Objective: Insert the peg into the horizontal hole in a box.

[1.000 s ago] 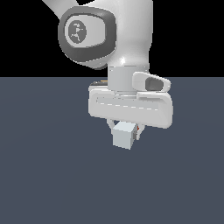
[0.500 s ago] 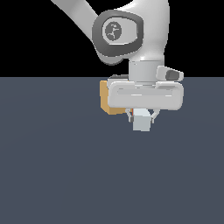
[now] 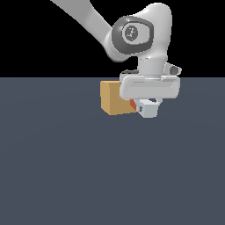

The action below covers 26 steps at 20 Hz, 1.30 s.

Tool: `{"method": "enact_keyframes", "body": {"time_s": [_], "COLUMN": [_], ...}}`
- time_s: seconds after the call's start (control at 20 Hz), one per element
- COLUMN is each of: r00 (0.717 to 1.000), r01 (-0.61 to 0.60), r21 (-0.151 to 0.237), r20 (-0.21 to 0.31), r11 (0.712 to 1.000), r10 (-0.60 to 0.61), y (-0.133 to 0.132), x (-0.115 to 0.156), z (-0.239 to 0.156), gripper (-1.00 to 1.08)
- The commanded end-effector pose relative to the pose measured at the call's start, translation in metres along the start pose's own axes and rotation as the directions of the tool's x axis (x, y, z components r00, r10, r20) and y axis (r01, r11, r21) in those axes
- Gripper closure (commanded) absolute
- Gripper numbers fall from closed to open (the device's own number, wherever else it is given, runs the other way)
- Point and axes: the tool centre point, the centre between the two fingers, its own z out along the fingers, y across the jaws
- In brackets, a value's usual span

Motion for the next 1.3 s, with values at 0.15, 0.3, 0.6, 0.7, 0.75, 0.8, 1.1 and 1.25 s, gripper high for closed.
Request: {"method": "enact_keyframes", "body": {"time_s": [0.15, 0.3, 0.6, 0.7, 0.75, 0.8, 1.1, 1.25], "r00": [0.993, 0.986, 0.974, 0.972, 0.972, 0.972, 0.972, 0.972], "r01": [0.121, 0.17, 0.226, 0.233, 0.234, 0.234, 0.234, 0.235], "r21": [-0.004, -0.004, -0.003, -0.003, -0.003, -0.003, -0.003, -0.007], "r20": [0.0, 0.0, 0.0, 0.0, 0.0, 0.0, 0.0, 0.001], "r11": [0.993, 0.986, 0.974, 0.972, 0.972, 0.972, 0.972, 0.972], "r10": [-0.121, -0.17, -0.226, -0.233, -0.234, -0.234, -0.234, -0.235], "y": [0.015, 0.019, 0.024, 0.024, 0.024, 0.024, 0.024, 0.025], "x": [0.033, 0.046, 0.063, 0.065, 0.066, 0.066, 0.065, 0.065], "z": [-0.009, -0.012, -0.015, -0.015, -0.015, -0.015, -0.015, -0.018], "gripper": [1.08, 1.08, 1.08, 1.08, 1.08, 1.08, 1.08, 1.08]}}
